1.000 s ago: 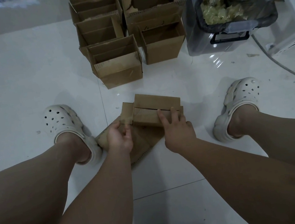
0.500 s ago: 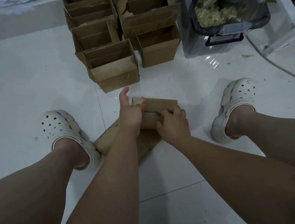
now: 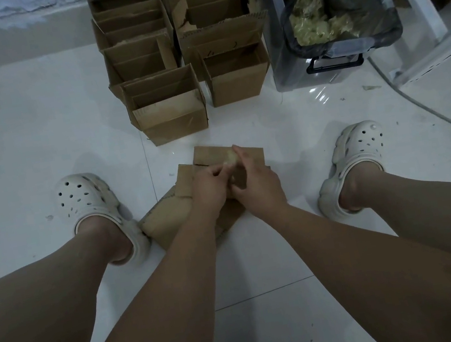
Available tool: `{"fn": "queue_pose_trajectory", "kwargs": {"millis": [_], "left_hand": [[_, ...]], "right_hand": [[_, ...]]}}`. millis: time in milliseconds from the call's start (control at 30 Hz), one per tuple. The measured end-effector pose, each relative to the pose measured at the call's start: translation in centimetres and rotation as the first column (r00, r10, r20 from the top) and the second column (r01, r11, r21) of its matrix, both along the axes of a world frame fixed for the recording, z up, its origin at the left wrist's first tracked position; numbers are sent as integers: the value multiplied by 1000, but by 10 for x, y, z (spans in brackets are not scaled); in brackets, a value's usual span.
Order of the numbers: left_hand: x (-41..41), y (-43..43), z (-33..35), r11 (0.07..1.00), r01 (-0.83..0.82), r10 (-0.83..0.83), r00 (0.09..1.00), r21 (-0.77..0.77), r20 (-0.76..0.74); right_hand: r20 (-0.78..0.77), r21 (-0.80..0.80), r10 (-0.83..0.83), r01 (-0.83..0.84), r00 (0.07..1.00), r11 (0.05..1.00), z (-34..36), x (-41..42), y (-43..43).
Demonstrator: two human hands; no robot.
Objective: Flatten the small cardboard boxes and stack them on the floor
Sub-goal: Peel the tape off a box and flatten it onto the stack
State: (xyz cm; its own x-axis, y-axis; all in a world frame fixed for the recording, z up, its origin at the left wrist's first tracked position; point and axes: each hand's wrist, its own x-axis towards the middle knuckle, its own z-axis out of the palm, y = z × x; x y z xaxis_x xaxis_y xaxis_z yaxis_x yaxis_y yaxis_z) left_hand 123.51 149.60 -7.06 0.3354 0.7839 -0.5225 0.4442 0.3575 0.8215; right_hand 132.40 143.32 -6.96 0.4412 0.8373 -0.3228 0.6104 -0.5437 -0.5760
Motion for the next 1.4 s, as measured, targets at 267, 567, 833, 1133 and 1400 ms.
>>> {"fn": "queue_pose_trajectory", "kwargs": {"millis": [267, 567, 833, 1133, 1400], "left_hand": [[3, 5, 4, 977, 103, -80, 988, -187, 129], [-2, 4, 0, 904, -81, 193, 953, -420, 231], [4, 1, 2, 858, -139, 277, 936, -494, 217], [11, -2, -9, 923, -112, 151, 985, -369, 80], [9, -7, -15, 966, -33, 46, 998, -257, 46]], "right_hand": [[-63, -16, -11, 10, 998, 1000, -6, 8, -2], [75, 24, 65, -67, 995, 997, 0, 11, 2], [-136, 7, -218, 221, 966, 975, 1, 23, 5], [-537, -137, -595, 634, 598, 761, 4, 23, 15], [-614, -211, -623, 660, 485, 721, 7, 22, 22]]}}
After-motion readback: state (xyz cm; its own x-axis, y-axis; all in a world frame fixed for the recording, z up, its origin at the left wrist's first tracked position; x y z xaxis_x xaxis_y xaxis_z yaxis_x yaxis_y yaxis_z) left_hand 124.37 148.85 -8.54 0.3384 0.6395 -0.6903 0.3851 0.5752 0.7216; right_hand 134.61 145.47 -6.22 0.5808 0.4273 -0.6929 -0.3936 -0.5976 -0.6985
